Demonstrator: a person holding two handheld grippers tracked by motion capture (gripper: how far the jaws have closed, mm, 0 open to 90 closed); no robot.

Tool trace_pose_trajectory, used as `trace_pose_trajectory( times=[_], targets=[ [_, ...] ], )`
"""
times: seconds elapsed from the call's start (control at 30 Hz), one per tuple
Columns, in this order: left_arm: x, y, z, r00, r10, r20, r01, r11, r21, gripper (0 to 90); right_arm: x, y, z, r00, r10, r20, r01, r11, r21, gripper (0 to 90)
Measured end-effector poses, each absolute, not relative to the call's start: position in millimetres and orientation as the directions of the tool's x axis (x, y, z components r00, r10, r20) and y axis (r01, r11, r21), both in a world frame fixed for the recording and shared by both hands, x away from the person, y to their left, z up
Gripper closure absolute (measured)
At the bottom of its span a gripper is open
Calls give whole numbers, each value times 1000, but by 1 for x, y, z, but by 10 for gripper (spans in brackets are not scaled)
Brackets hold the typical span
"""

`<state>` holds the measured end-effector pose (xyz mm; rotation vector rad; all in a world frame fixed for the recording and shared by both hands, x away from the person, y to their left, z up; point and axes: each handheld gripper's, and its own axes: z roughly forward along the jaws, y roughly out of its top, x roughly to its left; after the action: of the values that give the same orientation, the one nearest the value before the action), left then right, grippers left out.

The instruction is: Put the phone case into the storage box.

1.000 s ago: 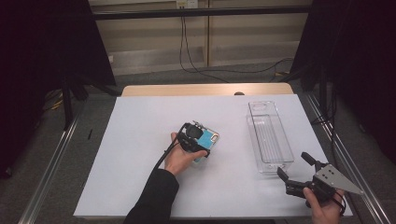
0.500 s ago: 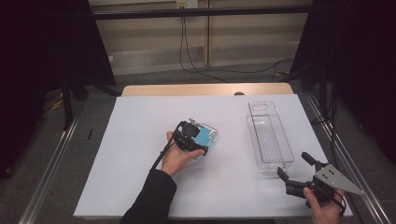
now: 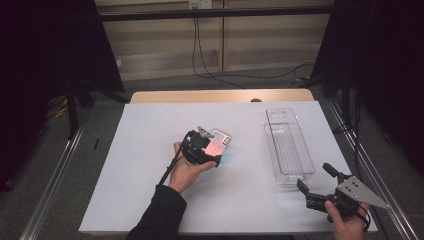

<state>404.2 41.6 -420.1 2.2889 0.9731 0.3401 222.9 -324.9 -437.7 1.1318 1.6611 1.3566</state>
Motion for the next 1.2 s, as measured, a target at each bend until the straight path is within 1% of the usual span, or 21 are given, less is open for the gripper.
trace_pose_trajectory(
  times=[0.27,0.4,0.43,0.53,0.6,0.73,0.77,0.87,1.0,1.03,1.2],
  targets=[
    [398,48,-415,698,716,-2,539,-523,660,170,223,-324,-438,-374,927,-2,196,81,977,4],
    [394,53,-413,704,710,7,526,-528,667,170,224,-322,-439,-365,931,16,213,67,975,4],
    [392,55,-413,693,721,20,525,-523,672,170,225,-321,-440,-360,933,24,220,60,974,4],
    [390,58,-413,693,721,21,520,-520,678,170,225,-320,-440,-362,932,22,223,64,973,4],
    [386,63,-412,683,730,25,513,-505,694,170,226,-316,-439,-375,927,16,223,74,972,4],
    [382,69,-411,671,741,20,515,-485,707,170,226,-314,-439,-387,922,15,225,79,971,9],
    [378,73,-410,659,752,16,515,-467,718,170,226,-314,-438,-385,922,29,226,64,972,11],
    [375,77,-410,663,748,28,502,-472,724,170,226,-315,-438,-383,923,28,220,62,974,12],
    [368,83,-411,668,743,36,488,-474,733,170,226,-315,-436,-394,919,27,209,61,976,32],
    [365,84,-411,667,744,38,483,-471,738,170,226,-313,-435,-409,911,49,220,46,974,61],
    [359,85,-409,667,744,42,470,-463,752,170,226,-310,-432,-422,905,50,216,47,975,58]
  ],
)
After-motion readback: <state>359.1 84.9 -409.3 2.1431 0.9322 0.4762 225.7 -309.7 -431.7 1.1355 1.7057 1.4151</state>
